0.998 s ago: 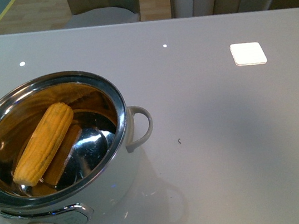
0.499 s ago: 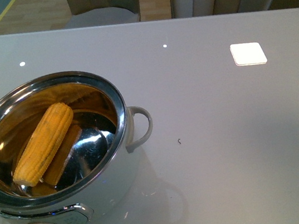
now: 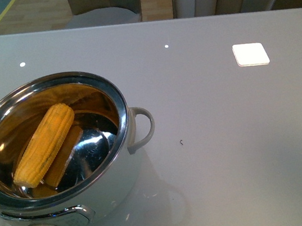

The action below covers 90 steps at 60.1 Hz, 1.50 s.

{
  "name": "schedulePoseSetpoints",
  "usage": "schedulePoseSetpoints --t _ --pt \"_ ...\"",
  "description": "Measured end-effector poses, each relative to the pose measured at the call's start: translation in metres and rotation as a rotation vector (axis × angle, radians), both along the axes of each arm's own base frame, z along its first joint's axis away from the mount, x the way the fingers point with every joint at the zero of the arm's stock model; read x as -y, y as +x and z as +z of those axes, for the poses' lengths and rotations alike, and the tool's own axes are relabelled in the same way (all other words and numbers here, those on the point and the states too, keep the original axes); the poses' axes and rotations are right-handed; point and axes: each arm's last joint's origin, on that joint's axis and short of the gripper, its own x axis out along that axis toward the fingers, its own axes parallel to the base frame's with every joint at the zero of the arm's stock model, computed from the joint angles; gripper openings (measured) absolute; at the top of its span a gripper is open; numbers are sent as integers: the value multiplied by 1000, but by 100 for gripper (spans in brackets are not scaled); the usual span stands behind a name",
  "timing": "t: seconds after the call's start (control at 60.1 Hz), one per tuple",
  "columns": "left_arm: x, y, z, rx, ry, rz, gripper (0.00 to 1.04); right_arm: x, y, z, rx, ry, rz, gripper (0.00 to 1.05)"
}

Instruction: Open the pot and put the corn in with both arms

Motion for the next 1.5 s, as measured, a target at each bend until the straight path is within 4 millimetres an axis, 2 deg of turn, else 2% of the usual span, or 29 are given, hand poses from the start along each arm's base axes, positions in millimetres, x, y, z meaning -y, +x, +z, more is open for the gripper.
schedulePoseSetpoints --t 0.316,0.865,1.015,1.331,1.497 --pt "0 0 0 0 0 0 98 0 -10 -9 6 0 -2 2" --pt "0 0 0 0 0 0 98 0 -22 -8 30 0 -2 2" --pt "0 0 0 0 0 0 98 0 -33 -11 21 0 -1 2" --pt "0 0 0 0 0 0 98 0 -33 -11 26 0 -1 2" --pt "0 0 0 0 0 0 98 0 -33 -11 26 -1 0 32"
